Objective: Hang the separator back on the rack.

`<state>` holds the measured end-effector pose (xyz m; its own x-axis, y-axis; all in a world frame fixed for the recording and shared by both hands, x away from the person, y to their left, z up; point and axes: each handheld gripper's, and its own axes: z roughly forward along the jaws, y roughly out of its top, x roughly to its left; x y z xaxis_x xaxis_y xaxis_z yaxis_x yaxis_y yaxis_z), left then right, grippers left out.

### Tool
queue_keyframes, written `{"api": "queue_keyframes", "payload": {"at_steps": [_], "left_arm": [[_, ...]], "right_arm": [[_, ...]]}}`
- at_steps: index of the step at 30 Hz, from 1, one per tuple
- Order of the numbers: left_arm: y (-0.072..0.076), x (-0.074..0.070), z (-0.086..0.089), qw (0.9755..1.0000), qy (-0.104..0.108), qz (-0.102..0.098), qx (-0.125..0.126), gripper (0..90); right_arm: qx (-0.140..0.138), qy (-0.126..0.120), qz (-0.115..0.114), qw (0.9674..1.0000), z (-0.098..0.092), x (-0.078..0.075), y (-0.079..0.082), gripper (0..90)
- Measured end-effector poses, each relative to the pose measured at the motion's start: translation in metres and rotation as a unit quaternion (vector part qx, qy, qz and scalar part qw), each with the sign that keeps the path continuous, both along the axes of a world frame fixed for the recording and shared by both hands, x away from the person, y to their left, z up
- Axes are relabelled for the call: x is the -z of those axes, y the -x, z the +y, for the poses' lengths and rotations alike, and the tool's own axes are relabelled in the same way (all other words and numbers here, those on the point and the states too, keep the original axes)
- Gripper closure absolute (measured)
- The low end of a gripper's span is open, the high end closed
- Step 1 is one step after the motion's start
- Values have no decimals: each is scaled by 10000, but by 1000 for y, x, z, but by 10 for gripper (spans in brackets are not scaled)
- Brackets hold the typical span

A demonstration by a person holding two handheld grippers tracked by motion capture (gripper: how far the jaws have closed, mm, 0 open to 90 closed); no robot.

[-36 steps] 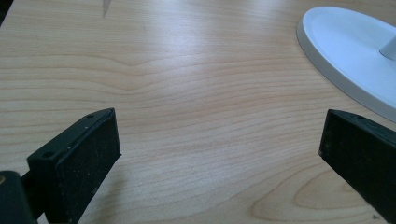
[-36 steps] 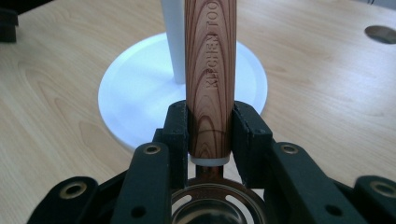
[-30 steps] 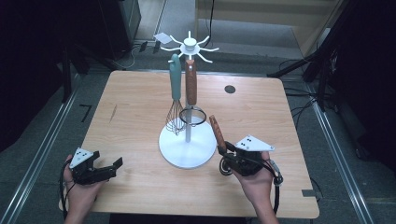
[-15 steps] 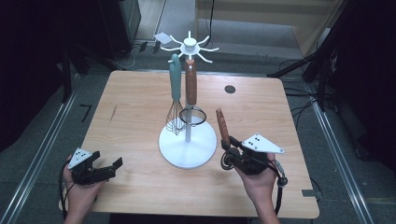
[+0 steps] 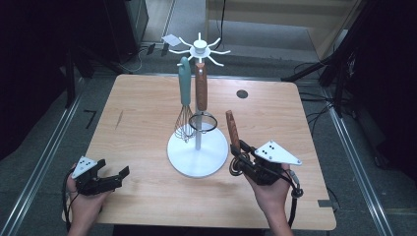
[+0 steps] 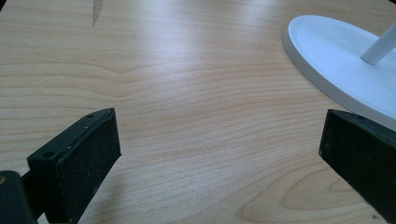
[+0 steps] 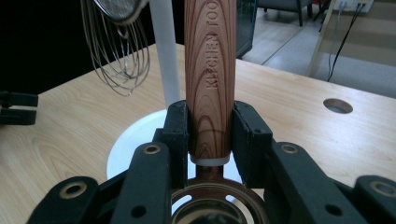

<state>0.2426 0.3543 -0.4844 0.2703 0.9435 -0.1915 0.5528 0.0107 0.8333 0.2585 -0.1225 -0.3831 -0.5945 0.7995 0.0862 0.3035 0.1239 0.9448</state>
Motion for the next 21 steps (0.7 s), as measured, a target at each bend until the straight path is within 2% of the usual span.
{"api": "queue_keyframes", "payload": {"at_steps": [6,21], "left_arm": [[1,0,0,10000,2,-4,-28,0],[1,0,-1,10000,0,2,-37,0]], "right_arm": [[-115,-153,-51,9998,4,-10,1,705],[-188,-306,-369,9987,12,-34,-4,705]]}}
